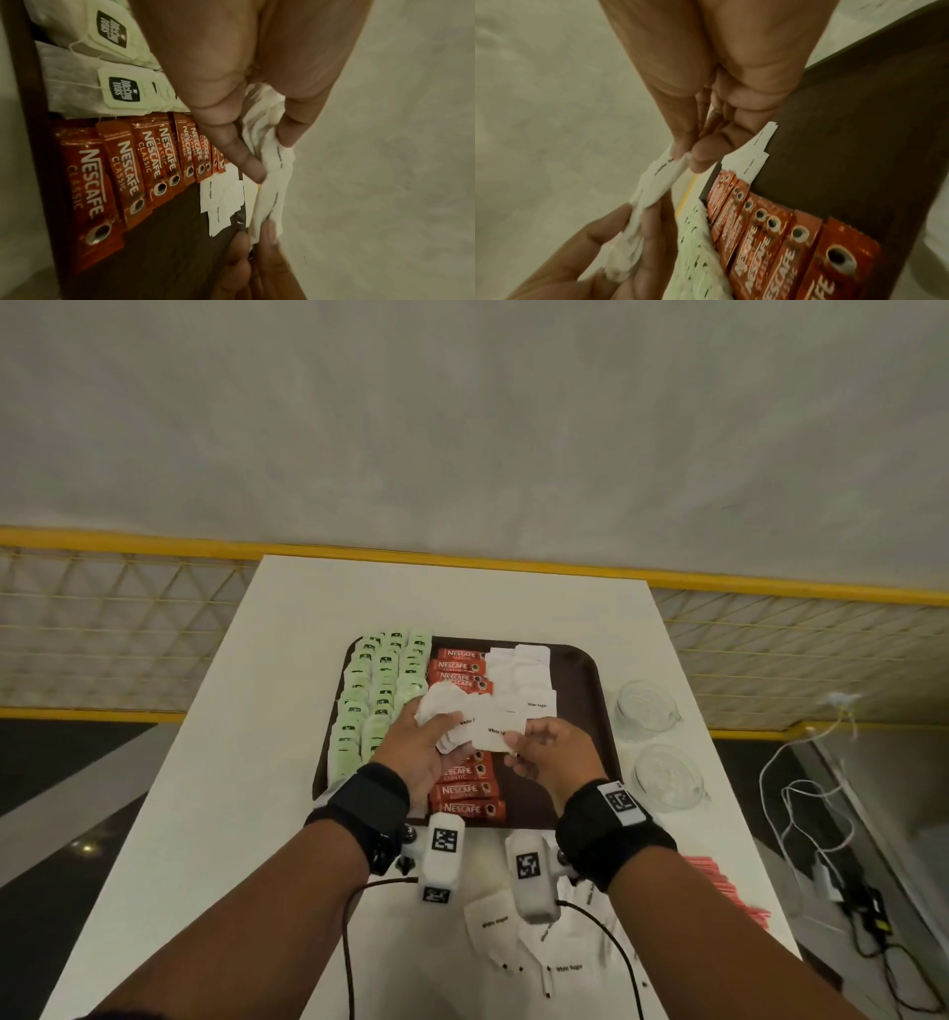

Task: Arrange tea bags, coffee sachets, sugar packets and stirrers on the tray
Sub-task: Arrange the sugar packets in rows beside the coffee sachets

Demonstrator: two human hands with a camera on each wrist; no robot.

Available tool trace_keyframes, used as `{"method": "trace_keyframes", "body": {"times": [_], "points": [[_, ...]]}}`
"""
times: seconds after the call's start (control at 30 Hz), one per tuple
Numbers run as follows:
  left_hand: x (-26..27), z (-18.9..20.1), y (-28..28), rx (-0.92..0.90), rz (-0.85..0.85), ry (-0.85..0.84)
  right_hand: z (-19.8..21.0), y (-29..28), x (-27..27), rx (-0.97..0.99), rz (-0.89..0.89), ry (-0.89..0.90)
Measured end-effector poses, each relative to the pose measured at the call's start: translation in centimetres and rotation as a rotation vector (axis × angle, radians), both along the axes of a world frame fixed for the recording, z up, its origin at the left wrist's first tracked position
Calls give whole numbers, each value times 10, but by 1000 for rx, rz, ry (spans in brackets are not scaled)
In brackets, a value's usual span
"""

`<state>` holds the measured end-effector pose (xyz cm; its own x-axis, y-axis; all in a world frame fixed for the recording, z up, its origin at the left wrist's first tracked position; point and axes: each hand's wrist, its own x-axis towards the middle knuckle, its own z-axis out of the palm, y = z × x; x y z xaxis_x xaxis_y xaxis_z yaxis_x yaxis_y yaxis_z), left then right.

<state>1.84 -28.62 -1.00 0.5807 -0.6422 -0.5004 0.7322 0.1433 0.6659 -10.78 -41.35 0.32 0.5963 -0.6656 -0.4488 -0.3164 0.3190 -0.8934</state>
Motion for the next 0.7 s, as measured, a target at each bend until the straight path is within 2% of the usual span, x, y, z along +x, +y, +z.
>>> {"method": "trace_keyframes", "body": {"times": [0.07, 0.23, 0.43, 0.7], "points": [[9, -4, -4, -3, 22, 23, -11, -18, 2, 32, -56, 6], [25, -10, -14, 35, 36, 18, -45, -69, 15, -72, -138, 190], [32, -23, -25, 70, 41, 16, -68, -95, 33, -147, -22, 341], [38, -30, -29, 54, -19, 58, -83, -104, 42, -366, 52, 571]]}}
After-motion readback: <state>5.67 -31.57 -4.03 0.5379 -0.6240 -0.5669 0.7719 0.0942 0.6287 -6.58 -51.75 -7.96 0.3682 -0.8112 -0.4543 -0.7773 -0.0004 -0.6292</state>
